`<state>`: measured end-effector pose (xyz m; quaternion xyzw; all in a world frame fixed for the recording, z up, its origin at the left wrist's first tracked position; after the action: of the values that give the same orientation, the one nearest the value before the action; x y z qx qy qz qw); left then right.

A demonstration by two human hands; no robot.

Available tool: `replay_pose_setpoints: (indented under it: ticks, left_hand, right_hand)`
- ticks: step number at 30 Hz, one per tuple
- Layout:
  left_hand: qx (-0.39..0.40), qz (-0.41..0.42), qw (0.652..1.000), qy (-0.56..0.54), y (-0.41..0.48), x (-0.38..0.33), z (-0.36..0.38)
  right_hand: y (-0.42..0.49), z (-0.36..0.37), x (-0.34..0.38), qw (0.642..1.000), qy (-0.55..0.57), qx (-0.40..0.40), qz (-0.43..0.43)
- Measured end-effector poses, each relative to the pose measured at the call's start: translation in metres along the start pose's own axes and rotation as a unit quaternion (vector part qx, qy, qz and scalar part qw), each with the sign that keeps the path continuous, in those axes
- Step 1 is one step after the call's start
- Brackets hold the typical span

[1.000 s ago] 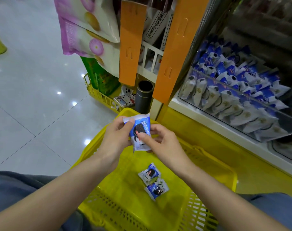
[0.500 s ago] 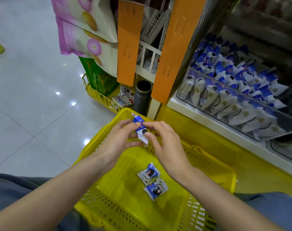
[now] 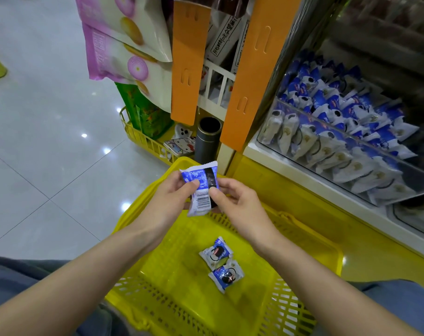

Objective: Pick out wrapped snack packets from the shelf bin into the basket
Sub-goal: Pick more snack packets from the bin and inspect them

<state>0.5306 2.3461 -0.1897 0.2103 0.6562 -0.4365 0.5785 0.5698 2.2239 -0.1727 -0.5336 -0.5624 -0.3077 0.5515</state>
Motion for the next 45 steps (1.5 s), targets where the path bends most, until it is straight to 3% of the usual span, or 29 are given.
replay_pose_setpoints:
  ticks: [2,4,9,18,21,25,31,37,41,45]
  left_hand:
    - [-0.044,0.083,0.993,0.066,0.0,-0.005,-0.006]
    - [-0.033,0.144,0.982,0.117,-0.004,-0.009,-0.004]
    - [0.052,0.171,0.968,0.175,-0.013,-0.008,0.007]
    - [0.145,0.228,0.926,0.262,-0.022,-0.013,0.012]
    - [0.127,0.241,0.919,0.284,-0.021,-0.014,0.009]
    - [0.069,0.323,0.869,0.368,-0.026,-0.019,0.007]
    - [0.033,0.333,0.809,0.483,-0.024,-0.024,0.006]
    - [0.006,0.307,0.866,0.394,-0.017,-0.025,0.002]
    - [0.004,0.339,0.867,0.364,-0.017,-0.025,0.003]
    - [-0.018,0.35,0.871,0.343,-0.015,-0.024,0.002]
  right_hand:
    - [0.0,0.0,-0.001,1.0,0.024,-0.008,0.015]
    - [0.0,-0.001,-0.004,0.997,0.063,-0.023,0.041]
    - [0.0,-0.003,-0.008,0.988,0.133,-0.012,0.082]
    - [0.004,-0.008,-0.006,0.998,0.062,-0.011,0.025]
    - [0.003,-0.008,-0.007,0.999,0.048,-0.008,0.01]
    - [0.001,-0.003,-0.005,0.999,-0.005,-0.012,-0.044]
    - [-0.005,-0.002,0.002,0.985,-0.108,-0.018,-0.135]
    - [-0.004,-0.002,0.002,0.989,-0.094,-0.026,-0.115]
    - [-0.004,-0.001,0.0,0.995,-0.049,-0.012,-0.082]
    - [-0.007,-0.001,0.003,0.99,-0.076,-0.012,-0.121]
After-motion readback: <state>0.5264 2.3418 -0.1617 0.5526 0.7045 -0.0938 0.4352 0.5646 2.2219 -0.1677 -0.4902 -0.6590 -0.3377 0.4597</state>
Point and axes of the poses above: each hand's wrist, its own y-axis towards the middle knuckle, its own z-axis out of the palm, x = y × z, the point moved 5 cm from there along y, towards the middle knuckle, and after that the axes turned 14 degrees about -x, right-handed, at the moved point
